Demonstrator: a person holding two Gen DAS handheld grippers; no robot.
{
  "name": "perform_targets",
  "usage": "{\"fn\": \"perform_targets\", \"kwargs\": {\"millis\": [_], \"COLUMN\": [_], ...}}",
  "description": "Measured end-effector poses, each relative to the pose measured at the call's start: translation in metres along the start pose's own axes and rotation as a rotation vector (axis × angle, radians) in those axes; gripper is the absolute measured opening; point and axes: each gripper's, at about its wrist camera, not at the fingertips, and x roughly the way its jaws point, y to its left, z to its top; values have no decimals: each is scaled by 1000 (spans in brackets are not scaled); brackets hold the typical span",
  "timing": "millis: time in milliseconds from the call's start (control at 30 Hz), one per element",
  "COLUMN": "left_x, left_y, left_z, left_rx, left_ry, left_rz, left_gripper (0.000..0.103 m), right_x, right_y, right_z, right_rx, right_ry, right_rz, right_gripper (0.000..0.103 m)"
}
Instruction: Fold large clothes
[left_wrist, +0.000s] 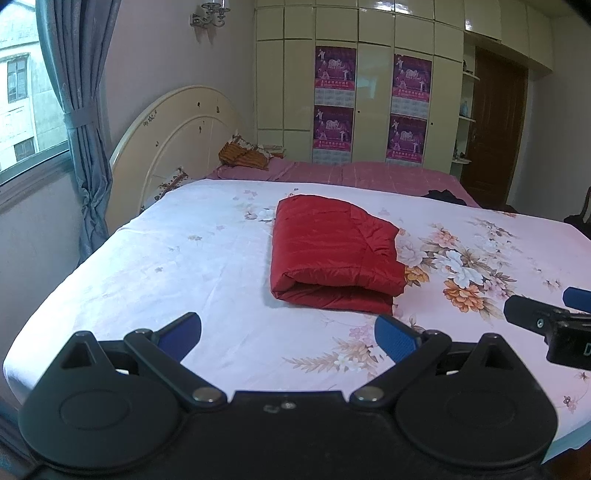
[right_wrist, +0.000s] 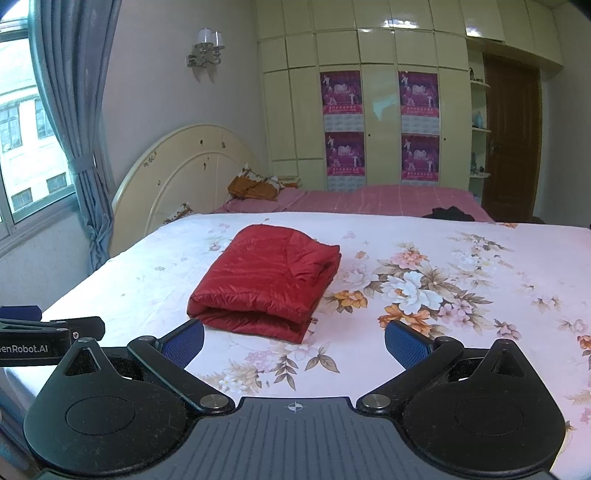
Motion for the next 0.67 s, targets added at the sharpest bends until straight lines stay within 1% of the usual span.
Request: {"fn": "perform_targets", "kwargs": {"millis": [200, 333, 433, 533, 600, 667], "left_x": [4, 10, 19, 29, 38, 49], "left_y": [-1, -1, -2, -3, -4, -6], "left_z": [0, 2, 5, 9, 14, 19], "left_rx": [3, 1, -1, -3, 10, 24], "left_ry": [2, -3, 5, 14, 17, 36], "left_rz": [-5, -22, -17, -30, -25, -18], "left_gripper": [100, 100, 98, 97, 100, 100], "right_x": [4, 10, 16, 23, 29, 37], "right_y": [-1, -4, -6, -10, -14, -19], "right_z": [0, -1, 0, 1, 1, 1], "right_rx": [4, 12, 19, 29, 36, 50], "right_ry": [6, 15, 21, 26, 34, 45], "right_rz": [-1, -5, -12, -19, -28, -36], "right_gripper": [103, 103, 103, 103, 103, 103]}}
